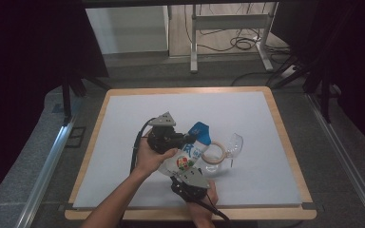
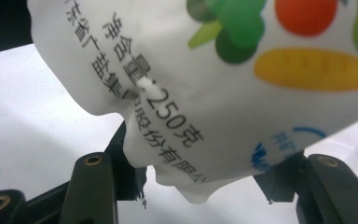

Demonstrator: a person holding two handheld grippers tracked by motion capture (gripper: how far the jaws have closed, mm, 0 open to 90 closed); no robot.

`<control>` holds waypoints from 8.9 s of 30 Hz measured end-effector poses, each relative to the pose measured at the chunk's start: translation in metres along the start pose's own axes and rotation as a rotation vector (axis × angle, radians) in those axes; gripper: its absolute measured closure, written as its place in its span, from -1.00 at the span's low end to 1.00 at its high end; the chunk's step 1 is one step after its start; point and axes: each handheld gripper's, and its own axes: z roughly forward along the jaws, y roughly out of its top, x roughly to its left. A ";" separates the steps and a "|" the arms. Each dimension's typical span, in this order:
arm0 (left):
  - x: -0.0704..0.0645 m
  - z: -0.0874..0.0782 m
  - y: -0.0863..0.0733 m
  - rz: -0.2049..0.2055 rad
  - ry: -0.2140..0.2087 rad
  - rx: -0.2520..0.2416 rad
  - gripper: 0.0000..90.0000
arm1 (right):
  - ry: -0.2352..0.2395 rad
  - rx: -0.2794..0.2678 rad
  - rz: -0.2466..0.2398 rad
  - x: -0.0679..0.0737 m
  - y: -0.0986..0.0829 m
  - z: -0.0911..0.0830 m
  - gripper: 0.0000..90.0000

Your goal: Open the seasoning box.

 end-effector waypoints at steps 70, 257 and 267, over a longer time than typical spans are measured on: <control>0.006 0.017 0.022 0.072 0.028 0.171 1.00 | 0.035 -0.024 0.055 0.006 0.010 0.010 0.03; -0.019 0.067 0.072 0.228 0.122 0.464 1.00 | 0.059 -0.112 0.148 -0.012 0.046 0.023 0.18; -0.022 0.070 0.074 0.237 0.121 0.475 1.00 | 0.059 -0.138 0.151 -0.014 0.049 0.020 0.19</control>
